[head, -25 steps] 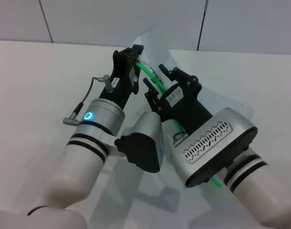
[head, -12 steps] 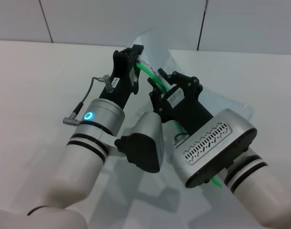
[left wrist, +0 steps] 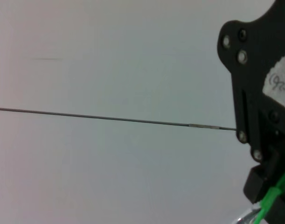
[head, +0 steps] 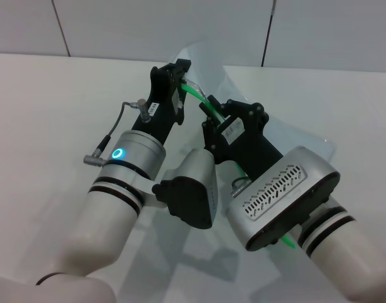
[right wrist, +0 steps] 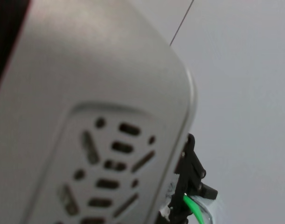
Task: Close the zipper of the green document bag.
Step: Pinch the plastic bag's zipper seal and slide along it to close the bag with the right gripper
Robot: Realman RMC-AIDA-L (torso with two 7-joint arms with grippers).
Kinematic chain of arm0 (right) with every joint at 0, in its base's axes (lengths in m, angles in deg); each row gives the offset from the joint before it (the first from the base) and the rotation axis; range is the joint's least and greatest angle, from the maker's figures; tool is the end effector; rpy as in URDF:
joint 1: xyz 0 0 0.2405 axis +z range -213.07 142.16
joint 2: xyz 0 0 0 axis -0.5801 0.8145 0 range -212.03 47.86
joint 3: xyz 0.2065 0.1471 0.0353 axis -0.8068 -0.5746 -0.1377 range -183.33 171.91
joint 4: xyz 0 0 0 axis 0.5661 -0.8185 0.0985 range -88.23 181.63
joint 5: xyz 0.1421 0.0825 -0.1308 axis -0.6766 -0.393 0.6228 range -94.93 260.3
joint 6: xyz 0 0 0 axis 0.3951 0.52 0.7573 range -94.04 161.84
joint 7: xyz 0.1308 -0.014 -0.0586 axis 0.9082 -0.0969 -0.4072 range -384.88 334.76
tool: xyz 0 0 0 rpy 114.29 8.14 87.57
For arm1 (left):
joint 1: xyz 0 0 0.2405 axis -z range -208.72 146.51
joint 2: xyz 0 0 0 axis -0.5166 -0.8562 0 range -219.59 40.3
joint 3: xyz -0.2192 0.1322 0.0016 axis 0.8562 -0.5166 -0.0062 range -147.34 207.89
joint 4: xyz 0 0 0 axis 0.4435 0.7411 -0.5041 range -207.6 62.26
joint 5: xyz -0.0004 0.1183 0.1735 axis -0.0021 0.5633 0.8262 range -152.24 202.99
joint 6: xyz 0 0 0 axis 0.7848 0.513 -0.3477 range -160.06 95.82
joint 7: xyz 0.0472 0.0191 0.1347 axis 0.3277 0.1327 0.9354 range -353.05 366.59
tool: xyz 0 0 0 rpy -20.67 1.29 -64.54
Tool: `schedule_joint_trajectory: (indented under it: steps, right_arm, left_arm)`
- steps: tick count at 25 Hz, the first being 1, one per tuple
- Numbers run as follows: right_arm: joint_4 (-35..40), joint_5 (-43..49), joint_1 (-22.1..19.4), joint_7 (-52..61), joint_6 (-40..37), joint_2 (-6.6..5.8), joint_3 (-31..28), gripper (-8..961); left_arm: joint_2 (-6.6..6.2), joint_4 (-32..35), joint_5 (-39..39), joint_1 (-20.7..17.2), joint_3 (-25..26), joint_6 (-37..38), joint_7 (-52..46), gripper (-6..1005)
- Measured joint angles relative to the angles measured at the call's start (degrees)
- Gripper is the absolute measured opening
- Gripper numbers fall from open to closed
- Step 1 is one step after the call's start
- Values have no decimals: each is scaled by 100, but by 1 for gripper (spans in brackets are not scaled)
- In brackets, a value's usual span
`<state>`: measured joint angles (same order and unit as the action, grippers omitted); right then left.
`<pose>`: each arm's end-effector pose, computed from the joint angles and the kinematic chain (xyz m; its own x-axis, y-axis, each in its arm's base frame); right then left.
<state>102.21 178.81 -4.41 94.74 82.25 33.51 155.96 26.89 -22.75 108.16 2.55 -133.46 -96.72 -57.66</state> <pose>0.1516 0.3047 -0.1317 0.9264 0.2219 -0.3043 -0.1584 -0.5033 -0.8494 -0.1740 0.3310 -0.0948 0.7618 -0.2890 -0.5798 -0.6002 0.0219 -0.7995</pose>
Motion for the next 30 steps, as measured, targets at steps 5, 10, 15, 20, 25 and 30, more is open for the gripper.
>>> schedule_joint_trajectory:
  steps: [5,10,15,20,25,30]
  right_arm:
    - [-7,2,-4,-3,1,7,3,119]
    - [-15,-10,-13,-4,96,7,6,85]
    - [-22,-18,-21,-9,142,7,26,85]
    - [-24,-10,-28,-10,145,7,31,86]
    - [-24,-3,-29,-10,151,7,31,85]
    - [-23,-7,-37,-9,154,7,31,81]
  left_arm:
    - [0,0,1,0,0,0,1,63]
    - [0,-2,1,1,0,49,22,63]
    - [0,-4,1,1,0,141,78,63]
    - [0,0,1,0,-1,145,70,64]
    - [0,3,1,0,-1,128,44,64]
    - [0,14,62,-13,-1,18,-109,64]
